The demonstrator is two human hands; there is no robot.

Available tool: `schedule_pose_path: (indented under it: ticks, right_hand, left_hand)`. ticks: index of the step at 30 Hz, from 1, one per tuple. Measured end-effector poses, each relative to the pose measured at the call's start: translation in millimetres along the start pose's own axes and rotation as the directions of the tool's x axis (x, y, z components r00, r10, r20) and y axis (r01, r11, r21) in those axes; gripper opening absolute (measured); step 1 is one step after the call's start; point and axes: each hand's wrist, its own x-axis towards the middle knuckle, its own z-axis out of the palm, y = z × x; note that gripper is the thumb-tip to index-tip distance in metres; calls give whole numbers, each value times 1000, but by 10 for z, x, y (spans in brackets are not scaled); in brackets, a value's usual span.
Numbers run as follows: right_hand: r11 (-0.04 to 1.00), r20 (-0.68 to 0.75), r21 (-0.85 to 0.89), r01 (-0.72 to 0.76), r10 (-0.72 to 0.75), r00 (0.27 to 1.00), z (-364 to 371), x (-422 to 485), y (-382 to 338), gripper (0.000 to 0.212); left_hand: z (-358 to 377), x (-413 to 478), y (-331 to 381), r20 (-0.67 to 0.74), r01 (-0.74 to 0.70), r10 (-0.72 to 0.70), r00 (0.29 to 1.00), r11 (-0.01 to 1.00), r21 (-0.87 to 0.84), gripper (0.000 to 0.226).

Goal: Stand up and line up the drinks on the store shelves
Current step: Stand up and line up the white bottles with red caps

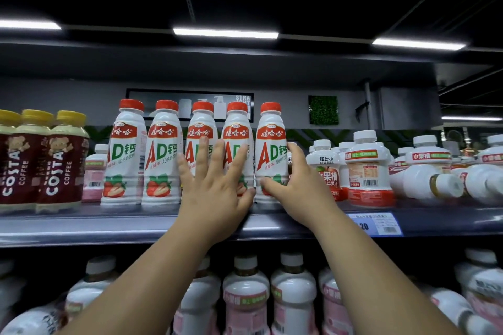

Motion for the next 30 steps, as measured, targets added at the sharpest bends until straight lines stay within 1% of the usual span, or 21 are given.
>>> schedule_pose_path:
  ticks: [5, 8, 10, 12, 14, 16, 17, 19, 21, 25, 28, 30]
  right_hand:
    - [1000, -7, -22, 16, -16, 1000, -4, 0, 8, 75]
    - [997, -46, -74, 13, -16, 999, 17, -26, -27, 80]
    - [985, -95, -167, 37, -54, 994, 34, -58, -52, 92]
    - [947, -110, -314, 71, -111, 988, 46, -103, -100, 95]
    - [881, -82, -451, 141, -198, 977, 71, -170, -177, 90]
    - [847, -28, -486, 215, -261, 965, 144, -266, -306, 81]
    - [845, 6, -480, 237, -267, 964, 203, -315, -372, 76]
    - [849, 56, -472, 238, -241, 969, 337, -380, -477, 73]
    - [831, 85, -513, 218, -203, 975, 455, -406, -520, 73]
    - [801, 102, -572, 181, -149, 984, 509, -412, -497, 73]
    - [812, 115, -558, 171, -128, 985, 477, -436, -509, 73]
    - [841, 118, -516, 160, -115, 986, 430, -496, -520, 76]
  left_hand:
    - [25, -14, -14, -36, 6, -7, 999, 1000, -12, 75]
    - [6, -21, -7, -60, 21, -23, 998, 999, -25, 75]
    - [-41, -30, -17, -43, 43, -44, 998, 999, -34, 77]
    - [-79, -50, -66, -25, 44, -45, 999, 999, -29, 78]
    - [-104, -95, -175, -42, 16, -16, 999, 1000, 4, 77]
    - [-126, -152, -349, -70, 2, 1, 998, 999, 45, 79]
    - [-133, -180, -440, -67, 13, -9, 998, 998, 56, 79]
    - [-129, -232, -590, -29, 58, -56, 998, 996, 62, 79]
    - [-111, -280, -664, 7, 90, -90, 996, 995, 35, 79]
    - [-61, -325, -670, 2, 88, -88, 996, 996, -19, 76]
    - [-58, -345, -670, -20, 86, -87, 996, 995, -54, 76]
    - [-69, -398, -677, -12, 81, -82, 997, 995, -65, 78]
